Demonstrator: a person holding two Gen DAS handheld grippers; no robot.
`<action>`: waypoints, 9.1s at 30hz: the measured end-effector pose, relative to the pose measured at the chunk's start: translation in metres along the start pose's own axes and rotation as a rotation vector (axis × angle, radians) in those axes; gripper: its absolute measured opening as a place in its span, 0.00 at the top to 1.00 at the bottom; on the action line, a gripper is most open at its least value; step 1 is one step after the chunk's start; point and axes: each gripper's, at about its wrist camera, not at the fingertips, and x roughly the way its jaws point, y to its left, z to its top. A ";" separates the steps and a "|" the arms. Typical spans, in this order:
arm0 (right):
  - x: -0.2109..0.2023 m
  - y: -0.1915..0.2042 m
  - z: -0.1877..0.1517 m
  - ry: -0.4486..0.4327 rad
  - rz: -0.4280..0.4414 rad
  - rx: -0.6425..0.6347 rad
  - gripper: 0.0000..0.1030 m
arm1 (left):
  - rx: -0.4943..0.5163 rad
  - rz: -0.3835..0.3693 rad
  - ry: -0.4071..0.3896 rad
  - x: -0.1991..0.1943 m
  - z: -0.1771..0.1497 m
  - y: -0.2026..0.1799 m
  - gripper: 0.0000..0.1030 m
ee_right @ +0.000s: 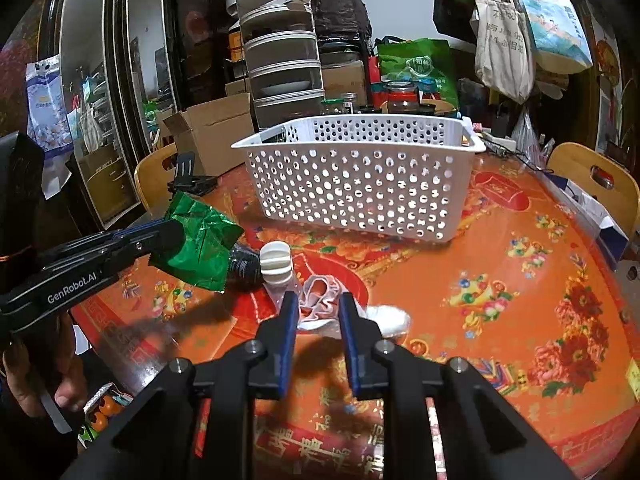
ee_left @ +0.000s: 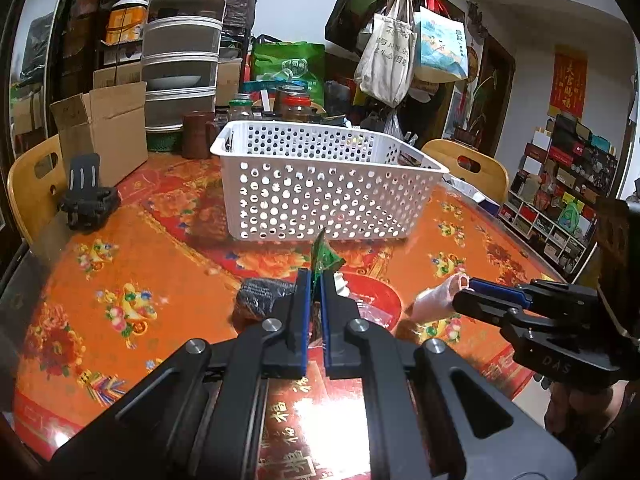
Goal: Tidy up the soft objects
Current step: 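Lift the green packet with the left tool while the right tool regrasps the towel roll, then carry the green packet and towel roll with both tools into the basket, then open both tools to drop the items and withdraw from the basket, then grasp the black knit pouch with the left tool while the right tool grasps the white tissue packet, then carry the black pouch and tissue packet with both tools over the basket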
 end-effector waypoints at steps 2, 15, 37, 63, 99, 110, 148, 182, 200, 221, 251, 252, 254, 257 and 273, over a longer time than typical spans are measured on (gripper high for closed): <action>-0.001 0.001 0.003 -0.005 -0.002 -0.007 0.82 | -0.004 -0.002 -0.001 0.000 0.002 0.001 0.96; -0.001 -0.001 0.004 0.003 -0.002 -0.006 0.85 | -0.024 0.009 0.012 0.009 0.003 0.008 0.96; 0.026 -0.007 -0.045 0.144 0.023 0.132 0.36 | -0.043 0.009 0.029 0.016 -0.002 0.014 0.96; -0.002 -0.014 0.035 0.000 0.014 0.011 0.72 | -0.010 0.015 -0.021 0.002 0.031 0.002 0.96; 0.183 -0.104 0.197 0.290 -0.149 0.010 0.71 | -0.065 0.068 0.313 0.237 0.203 0.014 0.96; 0.188 -0.107 0.196 0.280 -0.117 0.036 0.53 | -0.067 0.077 0.333 0.257 0.185 0.019 0.95; 0.038 -0.063 0.006 0.089 -0.049 0.076 0.12 | -0.032 0.142 0.194 0.050 0.014 0.041 0.00; 0.077 -0.048 -0.002 0.178 0.003 0.012 0.63 | 0.034 0.064 0.288 0.121 -0.013 0.027 0.44; 0.056 -0.049 -0.004 0.071 0.000 0.035 0.64 | 0.016 0.034 0.209 0.101 -0.009 0.030 0.44; 0.044 -0.054 0.002 0.033 -0.049 0.053 0.64 | 0.016 0.062 0.163 0.088 -0.007 0.029 0.44; -0.013 -0.059 0.146 -0.102 -0.049 -0.024 0.64 | 0.078 -0.017 0.029 0.048 0.156 -0.018 0.44; -0.011 -0.059 0.149 -0.101 -0.047 -0.023 0.64 | 0.077 -0.020 0.028 0.049 0.161 -0.019 0.44; -0.005 -0.061 0.159 -0.096 -0.052 -0.024 0.64 | 0.083 -0.013 0.031 0.054 0.172 -0.021 0.44; 0.008 -0.064 0.172 -0.075 -0.057 -0.021 0.64 | 0.081 -0.002 0.051 0.067 0.187 -0.023 0.44; 0.129 -0.090 0.213 0.177 -0.110 -0.012 0.64 | 0.017 0.113 0.331 0.222 0.218 0.013 0.44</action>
